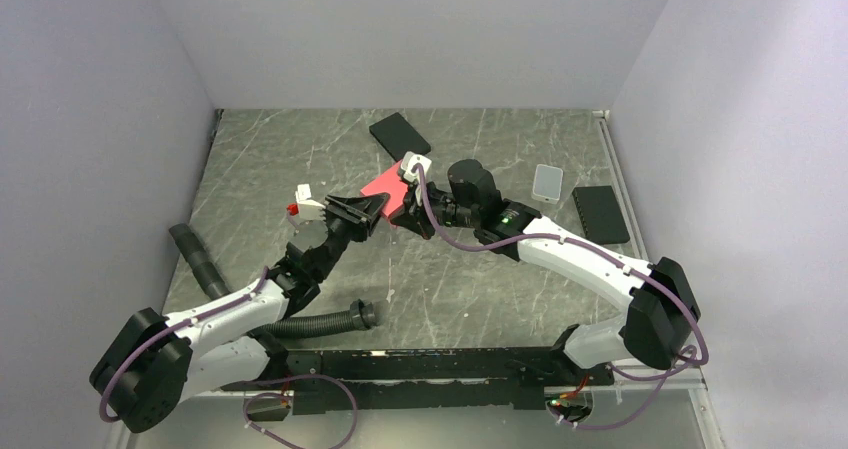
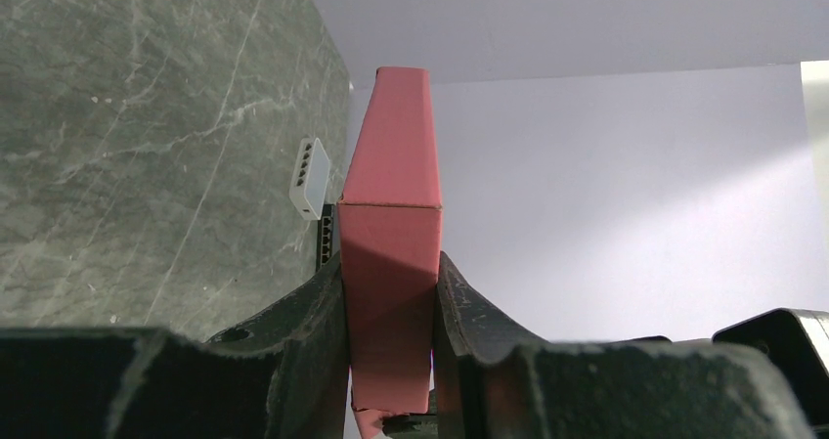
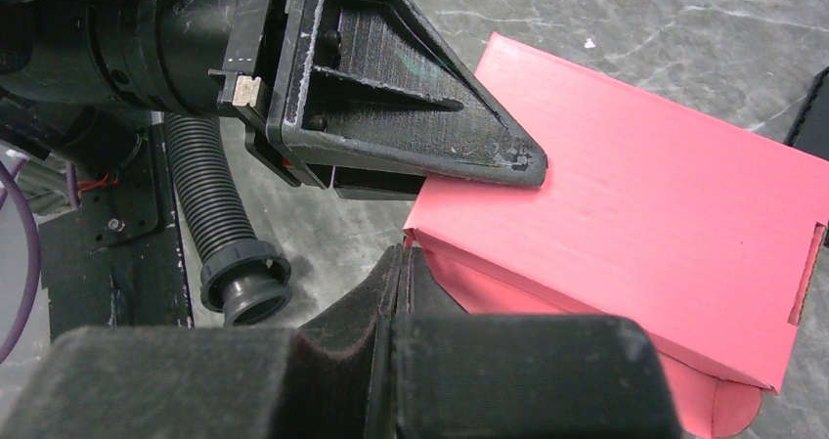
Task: Fold the paper box
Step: Close the paper box.
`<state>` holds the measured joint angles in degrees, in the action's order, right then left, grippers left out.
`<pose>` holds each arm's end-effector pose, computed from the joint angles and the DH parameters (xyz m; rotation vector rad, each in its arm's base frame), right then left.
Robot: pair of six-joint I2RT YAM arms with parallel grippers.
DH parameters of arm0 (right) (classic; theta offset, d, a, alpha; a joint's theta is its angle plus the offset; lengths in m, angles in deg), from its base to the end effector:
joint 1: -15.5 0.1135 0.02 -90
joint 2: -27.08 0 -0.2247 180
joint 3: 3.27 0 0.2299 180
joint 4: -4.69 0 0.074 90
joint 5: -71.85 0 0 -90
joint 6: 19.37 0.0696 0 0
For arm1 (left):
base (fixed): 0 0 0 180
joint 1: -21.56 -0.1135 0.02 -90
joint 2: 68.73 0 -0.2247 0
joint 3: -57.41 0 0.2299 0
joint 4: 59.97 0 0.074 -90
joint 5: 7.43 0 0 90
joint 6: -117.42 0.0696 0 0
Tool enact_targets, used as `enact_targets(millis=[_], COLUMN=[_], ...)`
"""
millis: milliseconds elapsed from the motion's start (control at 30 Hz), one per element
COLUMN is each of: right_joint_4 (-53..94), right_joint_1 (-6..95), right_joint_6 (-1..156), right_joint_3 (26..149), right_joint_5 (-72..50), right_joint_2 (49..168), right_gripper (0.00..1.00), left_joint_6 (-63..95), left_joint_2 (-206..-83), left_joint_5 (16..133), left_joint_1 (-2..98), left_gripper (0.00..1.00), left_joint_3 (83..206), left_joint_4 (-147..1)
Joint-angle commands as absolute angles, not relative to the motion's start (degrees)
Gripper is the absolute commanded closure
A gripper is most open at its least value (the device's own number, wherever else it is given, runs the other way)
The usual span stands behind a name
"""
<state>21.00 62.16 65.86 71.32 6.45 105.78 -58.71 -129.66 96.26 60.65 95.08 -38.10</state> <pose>0.2081 0.2628 0.2695 -1.1275 1.6511 0.8935 0.2150 -0.1534 0.2157 -0.9126 1.5679 -1.4620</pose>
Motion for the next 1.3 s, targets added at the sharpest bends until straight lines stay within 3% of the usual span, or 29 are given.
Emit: enact_targets(millis=[0, 1267], right_joint_4=[19.5, 20.9], right_joint_1=[62.4, 66.1], right_joint_6=[67.4, 67.3], right_joint_3=[74.2, 76.1], right_joint_5=[4.3, -6.2], right_joint_2=[105.8, 107.5], right_gripper=[1.0, 1.0], left_joint_6=[-58.3, -59.5], left_joint_2=[-129.5, -134.3], left_joint_5=[96.7, 101.2], left_joint_1=[61.0, 65.8], left_gripper=[1.0, 1.0], left_joint_3=[98.0, 99.4], left_joint_4=[-35.0, -34.7])
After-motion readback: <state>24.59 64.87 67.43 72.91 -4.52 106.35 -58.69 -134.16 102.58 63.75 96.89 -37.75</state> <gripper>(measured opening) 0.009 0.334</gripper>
